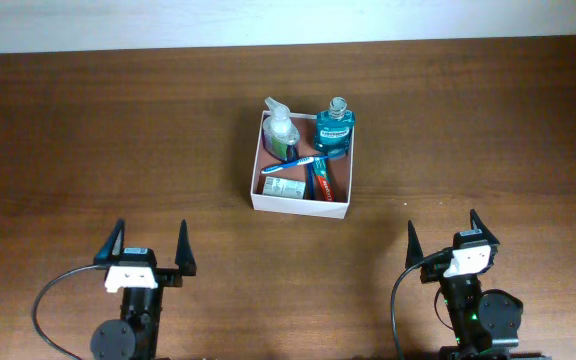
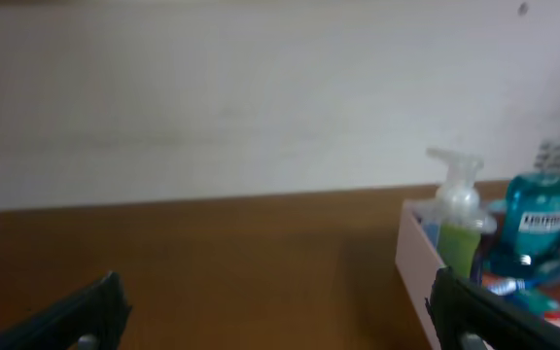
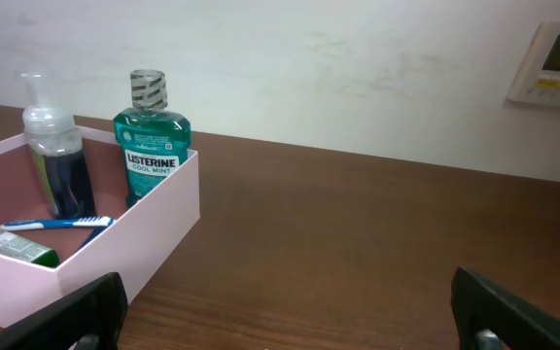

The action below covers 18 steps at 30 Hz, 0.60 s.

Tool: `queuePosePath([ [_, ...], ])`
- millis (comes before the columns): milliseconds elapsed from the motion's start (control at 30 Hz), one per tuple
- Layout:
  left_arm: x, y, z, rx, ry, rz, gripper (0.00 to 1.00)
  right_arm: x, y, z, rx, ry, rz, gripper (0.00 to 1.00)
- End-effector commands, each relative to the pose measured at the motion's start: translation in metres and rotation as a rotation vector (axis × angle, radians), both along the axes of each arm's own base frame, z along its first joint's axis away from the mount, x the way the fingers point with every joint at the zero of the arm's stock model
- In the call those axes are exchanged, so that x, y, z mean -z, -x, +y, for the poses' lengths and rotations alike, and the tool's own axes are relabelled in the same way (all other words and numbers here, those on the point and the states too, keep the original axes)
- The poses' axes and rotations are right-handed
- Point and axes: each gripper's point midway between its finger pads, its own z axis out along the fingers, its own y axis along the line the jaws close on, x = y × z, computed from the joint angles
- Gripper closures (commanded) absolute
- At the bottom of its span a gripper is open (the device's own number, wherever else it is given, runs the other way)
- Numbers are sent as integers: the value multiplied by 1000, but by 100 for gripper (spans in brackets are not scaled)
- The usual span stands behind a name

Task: Pack container

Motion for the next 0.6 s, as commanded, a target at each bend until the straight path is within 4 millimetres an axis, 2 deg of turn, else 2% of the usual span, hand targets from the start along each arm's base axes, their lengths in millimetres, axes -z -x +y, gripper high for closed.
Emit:
queuePosePath([
  [0, 16, -1, 4, -19, 3, 58, 0, 2, 0, 0, 3, -7, 3, 1],
  [233, 20, 2, 39, -227, 10, 73, 1, 2, 0, 0, 3, -7, 3, 1],
  [567, 34, 3, 46, -266, 7, 131, 1, 2, 0, 0, 3, -7, 3, 1],
])
